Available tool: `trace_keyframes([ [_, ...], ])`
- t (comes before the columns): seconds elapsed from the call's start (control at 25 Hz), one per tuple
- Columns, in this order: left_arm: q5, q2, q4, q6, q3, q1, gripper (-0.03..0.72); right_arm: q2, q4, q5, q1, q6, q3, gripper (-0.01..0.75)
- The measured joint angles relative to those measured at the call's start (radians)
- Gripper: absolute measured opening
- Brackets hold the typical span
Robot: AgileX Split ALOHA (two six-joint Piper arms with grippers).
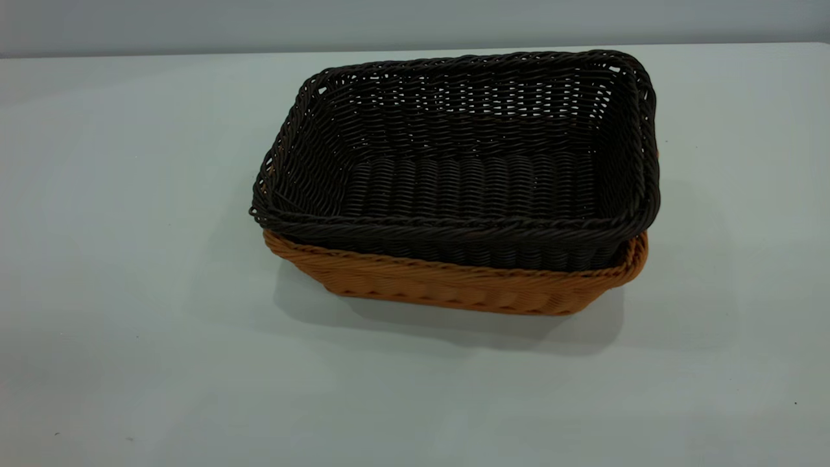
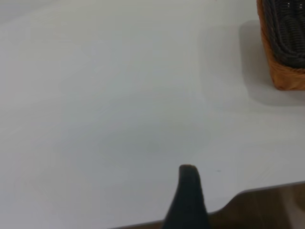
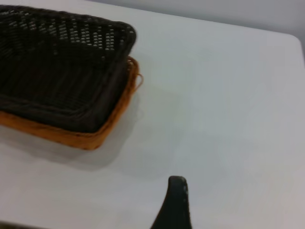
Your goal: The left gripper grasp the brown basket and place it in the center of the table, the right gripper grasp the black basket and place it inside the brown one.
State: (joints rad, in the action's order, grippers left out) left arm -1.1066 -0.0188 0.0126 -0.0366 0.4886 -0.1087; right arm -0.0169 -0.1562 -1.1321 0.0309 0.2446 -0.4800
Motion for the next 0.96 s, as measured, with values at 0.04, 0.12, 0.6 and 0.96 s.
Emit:
trace_keyframes([
  [0.04, 0.000, 0.000, 0.000, 0.000, 0.000, 0.000, 0.552, 0.000, 0.016, 0.003, 0.000, -0.023, 0.000, 0.589],
  [0.12, 0.000, 0.000, 0.000, 0.000, 0.000, 0.000, 0.552, 0.000, 0.061, 0.009, 0.000, -0.085, 0.000, 0.587],
  [0.6, 0.000, 0.000, 0.000, 0.000, 0.000, 0.000, 0.552, 0.000, 0.163, 0.012, 0.000, -0.235, 0.006, 0.586],
  [0.96, 0.000, 0.000, 0.000, 0.000, 0.000, 0.000, 0.552, 0.000, 0.163, 0.012, 0.000, -0.236, 0.006, 0.586],
])
